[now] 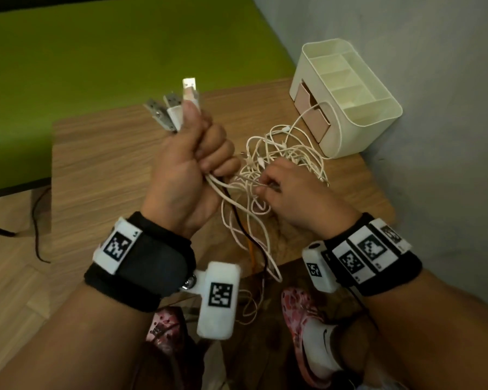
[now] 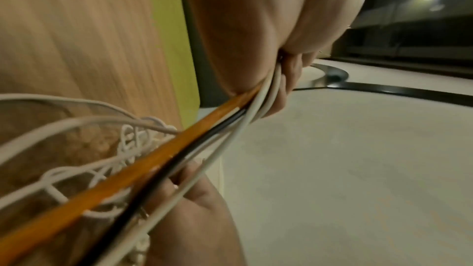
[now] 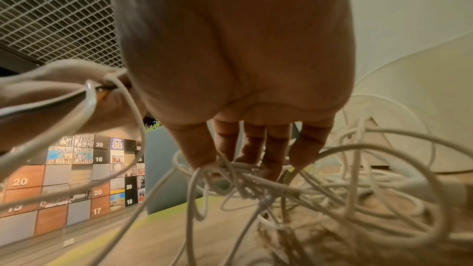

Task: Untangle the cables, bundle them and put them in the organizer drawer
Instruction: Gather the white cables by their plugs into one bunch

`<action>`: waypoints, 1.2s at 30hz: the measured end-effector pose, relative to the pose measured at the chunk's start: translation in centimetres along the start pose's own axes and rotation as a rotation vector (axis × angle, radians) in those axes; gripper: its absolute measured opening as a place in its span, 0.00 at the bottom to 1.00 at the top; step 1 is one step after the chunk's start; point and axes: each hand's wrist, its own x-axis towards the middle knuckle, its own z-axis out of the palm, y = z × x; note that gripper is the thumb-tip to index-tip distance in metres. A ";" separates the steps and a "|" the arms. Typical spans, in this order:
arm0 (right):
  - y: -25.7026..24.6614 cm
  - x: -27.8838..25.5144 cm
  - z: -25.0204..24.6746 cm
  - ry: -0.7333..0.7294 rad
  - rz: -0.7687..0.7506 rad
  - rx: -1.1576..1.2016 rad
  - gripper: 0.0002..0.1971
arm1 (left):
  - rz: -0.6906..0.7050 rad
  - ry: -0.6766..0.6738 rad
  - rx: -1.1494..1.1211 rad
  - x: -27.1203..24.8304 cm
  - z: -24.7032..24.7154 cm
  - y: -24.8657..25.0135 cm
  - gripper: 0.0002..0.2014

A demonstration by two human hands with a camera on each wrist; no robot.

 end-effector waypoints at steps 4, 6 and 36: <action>-0.3 -0.3 -0.2 0.083 -0.043 -0.045 0.04 | -0.034 0.123 0.092 0.2 -1.0 0.4 0.19; -0.2 -0.4 -0.8 0.161 -0.105 0.019 0.05 | -0.036 0.165 0.151 0.4 -1.2 0.3 0.18; -0.5 -0.9 -1.5 0.059 -0.019 0.098 0.47 | -0.025 0.287 0.070 -0.5 -1.3 2.8 0.21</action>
